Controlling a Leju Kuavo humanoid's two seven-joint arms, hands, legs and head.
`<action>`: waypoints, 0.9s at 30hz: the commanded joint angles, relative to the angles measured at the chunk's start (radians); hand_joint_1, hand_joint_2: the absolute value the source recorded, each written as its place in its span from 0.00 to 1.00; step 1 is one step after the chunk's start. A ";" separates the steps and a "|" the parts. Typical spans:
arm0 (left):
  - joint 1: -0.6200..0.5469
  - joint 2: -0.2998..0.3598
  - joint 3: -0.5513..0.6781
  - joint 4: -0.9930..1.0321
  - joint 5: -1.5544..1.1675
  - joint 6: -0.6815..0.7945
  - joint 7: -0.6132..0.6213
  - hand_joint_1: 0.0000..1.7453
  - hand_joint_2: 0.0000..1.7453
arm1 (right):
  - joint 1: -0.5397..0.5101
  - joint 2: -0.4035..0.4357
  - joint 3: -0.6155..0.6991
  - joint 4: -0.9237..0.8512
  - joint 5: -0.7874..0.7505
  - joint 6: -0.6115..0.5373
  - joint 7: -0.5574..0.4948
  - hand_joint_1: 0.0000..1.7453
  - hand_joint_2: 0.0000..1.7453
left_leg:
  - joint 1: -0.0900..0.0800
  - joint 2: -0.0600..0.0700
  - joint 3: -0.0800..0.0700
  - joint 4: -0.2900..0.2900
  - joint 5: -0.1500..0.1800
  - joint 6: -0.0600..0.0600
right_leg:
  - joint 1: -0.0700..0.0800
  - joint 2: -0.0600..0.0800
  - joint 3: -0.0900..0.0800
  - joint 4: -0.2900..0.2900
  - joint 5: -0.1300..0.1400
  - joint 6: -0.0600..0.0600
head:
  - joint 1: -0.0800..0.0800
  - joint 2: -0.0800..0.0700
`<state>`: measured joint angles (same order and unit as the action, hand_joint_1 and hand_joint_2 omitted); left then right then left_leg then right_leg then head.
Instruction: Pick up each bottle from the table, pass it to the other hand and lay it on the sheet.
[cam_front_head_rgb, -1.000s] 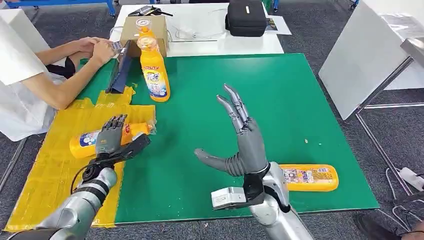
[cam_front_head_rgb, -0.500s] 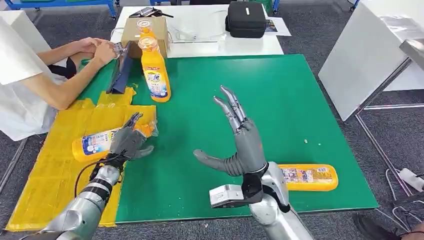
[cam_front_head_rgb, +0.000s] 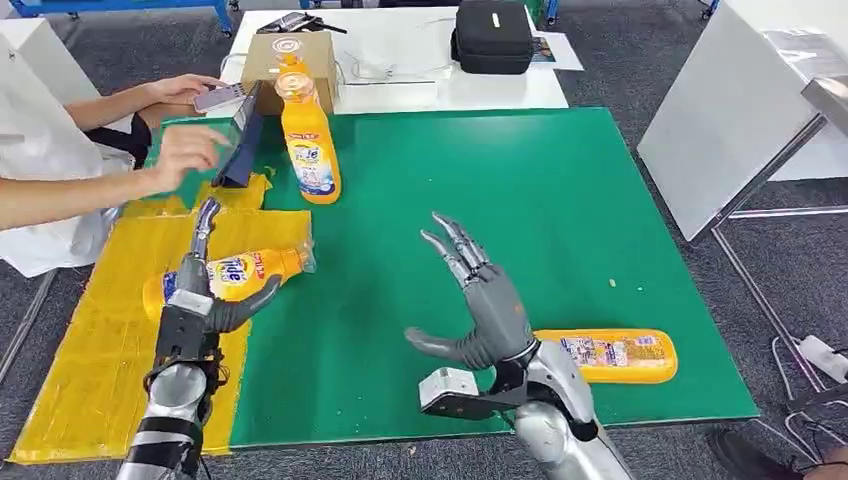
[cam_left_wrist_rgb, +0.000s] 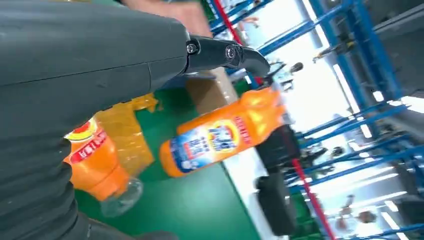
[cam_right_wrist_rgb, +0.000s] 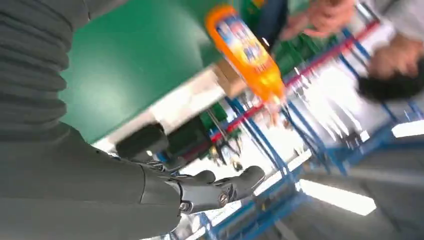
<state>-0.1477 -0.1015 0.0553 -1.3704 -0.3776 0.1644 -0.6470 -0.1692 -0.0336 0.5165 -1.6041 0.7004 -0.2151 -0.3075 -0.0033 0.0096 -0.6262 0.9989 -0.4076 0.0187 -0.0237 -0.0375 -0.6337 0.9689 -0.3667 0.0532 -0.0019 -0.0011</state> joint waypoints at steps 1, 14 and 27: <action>0.103 -0.030 -0.018 -0.149 0.036 -0.021 0.018 0.00 1.00 | 0.067 -0.127 -0.026 0.047 0.101 0.028 0.035 0.00 1.00 | 0.002 0.000 0.005 0.000 -0.003 -0.001 | 0.002 0.003 0.005 -0.001 -0.002 -0.002 | 0.000 0.000; 0.114 -0.071 -0.039 -0.060 0.135 -0.083 0.060 0.00 1.00 | 0.233 -0.288 -0.219 0.032 0.209 0.096 0.143 0.00 1.00 | -0.001 -0.004 0.005 0.001 -0.006 0.003 | -0.001 0.000 0.007 -0.002 -0.004 -0.001 | 0.000 0.000; 0.075 -0.078 -0.095 -0.007 0.138 -0.093 0.082 0.00 1.00 | 0.168 -0.310 -0.325 0.152 0.280 0.120 0.199 0.00 1.00 | -0.001 0.000 0.006 0.000 -0.006 0.003 | -0.001 0.003 0.006 -0.003 -0.001 -0.001 | -0.001 0.000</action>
<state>-0.0307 -0.1808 -0.0072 -1.4569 -0.2445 0.0717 -0.5772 0.0419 -0.3609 0.2365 -1.5564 0.9587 -0.0889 -0.1282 -0.0065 0.0094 -0.6256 0.9992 -0.4113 0.0233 -0.0267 -0.0371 -0.6329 0.9676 -0.3666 0.0553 -0.0027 -0.0011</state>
